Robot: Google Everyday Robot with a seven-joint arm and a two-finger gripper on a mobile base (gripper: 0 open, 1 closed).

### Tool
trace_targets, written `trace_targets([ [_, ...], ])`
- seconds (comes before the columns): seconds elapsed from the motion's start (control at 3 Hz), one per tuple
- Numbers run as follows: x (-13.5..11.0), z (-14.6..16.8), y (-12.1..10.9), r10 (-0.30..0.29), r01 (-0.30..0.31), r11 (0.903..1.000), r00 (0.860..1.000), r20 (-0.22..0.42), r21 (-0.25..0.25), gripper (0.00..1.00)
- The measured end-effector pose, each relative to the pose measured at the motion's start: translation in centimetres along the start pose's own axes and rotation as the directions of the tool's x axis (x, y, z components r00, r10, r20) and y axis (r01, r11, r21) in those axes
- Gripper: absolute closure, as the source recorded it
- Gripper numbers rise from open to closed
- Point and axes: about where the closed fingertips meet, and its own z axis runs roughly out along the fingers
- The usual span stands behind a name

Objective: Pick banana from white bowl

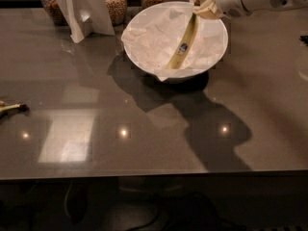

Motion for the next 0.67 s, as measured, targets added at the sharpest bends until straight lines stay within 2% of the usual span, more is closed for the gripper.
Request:
trace_targets([
  [0.33, -2.1, -2.4, -0.2, -0.053, 0.053, 0.9986, 0.998, 0.041, 0.001, 1.00],
  [0.67, -3.4, -4.5, -0.3, -0.099, 0.098, 0.9951, 0.994, 0.054, 0.005, 1.00],
])
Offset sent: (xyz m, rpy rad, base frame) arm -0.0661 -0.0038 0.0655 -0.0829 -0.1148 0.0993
